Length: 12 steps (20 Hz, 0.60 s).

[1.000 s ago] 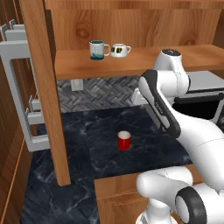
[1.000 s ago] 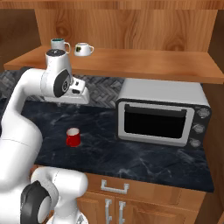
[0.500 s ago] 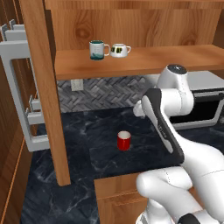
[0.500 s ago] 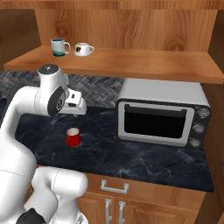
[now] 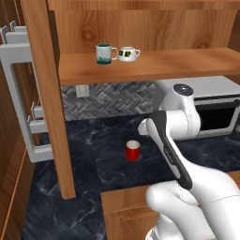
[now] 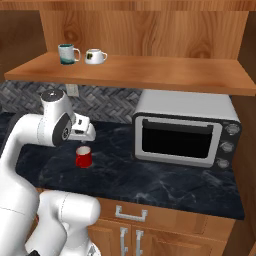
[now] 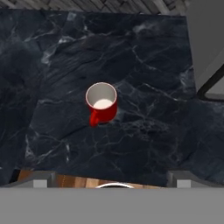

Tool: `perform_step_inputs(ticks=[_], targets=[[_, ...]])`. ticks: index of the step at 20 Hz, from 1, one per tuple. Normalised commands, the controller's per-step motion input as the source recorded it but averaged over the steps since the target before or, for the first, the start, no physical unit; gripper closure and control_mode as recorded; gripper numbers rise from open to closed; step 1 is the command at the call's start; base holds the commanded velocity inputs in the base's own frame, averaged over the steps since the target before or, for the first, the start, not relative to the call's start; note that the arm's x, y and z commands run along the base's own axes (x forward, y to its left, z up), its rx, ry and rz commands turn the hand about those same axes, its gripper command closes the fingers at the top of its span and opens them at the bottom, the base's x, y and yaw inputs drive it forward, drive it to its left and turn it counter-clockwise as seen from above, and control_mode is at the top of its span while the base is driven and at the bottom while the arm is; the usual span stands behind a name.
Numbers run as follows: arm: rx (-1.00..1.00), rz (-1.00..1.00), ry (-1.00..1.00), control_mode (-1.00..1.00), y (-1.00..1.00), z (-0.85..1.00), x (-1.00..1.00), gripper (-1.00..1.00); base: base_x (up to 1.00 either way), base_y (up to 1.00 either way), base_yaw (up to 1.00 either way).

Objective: Pick the mug on the counter and place it in the cabinet with the handle facing the right, like the mugs already inside.

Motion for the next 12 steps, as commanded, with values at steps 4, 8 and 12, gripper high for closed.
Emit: perform_step_inputs(ticks=[4,8,12], targets=[[0.00,0.00,0.00,-1.00,0.25,-0.38,0.00,-1.00,0.00,0.00,0.00],[0.00,0.00,0.00,-1.00,0.23,-0.41,0.00,-1.00,0.00,0.00,0.00],[0.00,0.00,0.00,-1.00,0.19,-0.38,0.00,-1.00,0.00,0.00,0.00]])
